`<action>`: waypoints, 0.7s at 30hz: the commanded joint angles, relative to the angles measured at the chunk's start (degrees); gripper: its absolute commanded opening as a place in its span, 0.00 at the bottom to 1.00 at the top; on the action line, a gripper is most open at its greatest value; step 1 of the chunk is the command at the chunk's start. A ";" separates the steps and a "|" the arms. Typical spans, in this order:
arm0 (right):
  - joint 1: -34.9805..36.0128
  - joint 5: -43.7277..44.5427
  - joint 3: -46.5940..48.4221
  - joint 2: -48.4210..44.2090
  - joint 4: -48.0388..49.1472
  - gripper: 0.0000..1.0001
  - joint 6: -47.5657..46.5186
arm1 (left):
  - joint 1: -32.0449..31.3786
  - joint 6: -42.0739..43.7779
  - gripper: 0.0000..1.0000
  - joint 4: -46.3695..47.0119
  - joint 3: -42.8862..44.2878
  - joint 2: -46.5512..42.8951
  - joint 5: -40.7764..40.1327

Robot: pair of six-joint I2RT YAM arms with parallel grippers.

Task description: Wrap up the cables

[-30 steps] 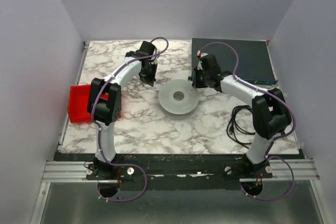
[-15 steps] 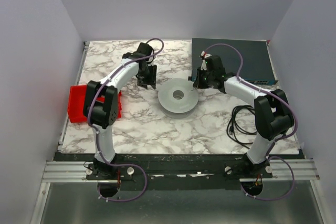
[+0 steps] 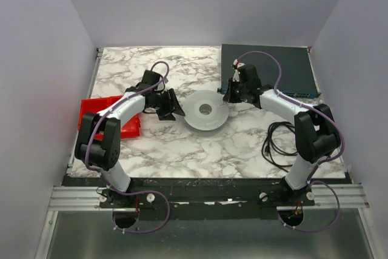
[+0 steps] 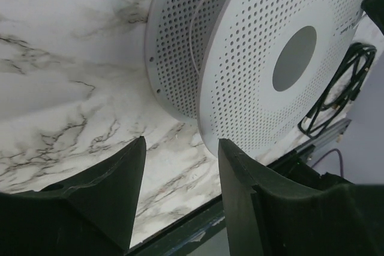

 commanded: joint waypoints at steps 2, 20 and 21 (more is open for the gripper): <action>-0.12 -1.75 -2.10 0.35 -4.39 0.01 0.25 | -0.38 -8.37 0.50 13.04 -4.74 1.45 8.97; -0.18 -0.62 -1.57 0.00 -5.09 0.01 -0.27 | -0.29 -7.04 0.00 8.05 4.59 10.15 4.73; -0.17 -0.62 -1.57 -0.05 -5.13 0.01 -0.32 | -0.21 -5.34 0.00 5.36 6.67 11.11 3.66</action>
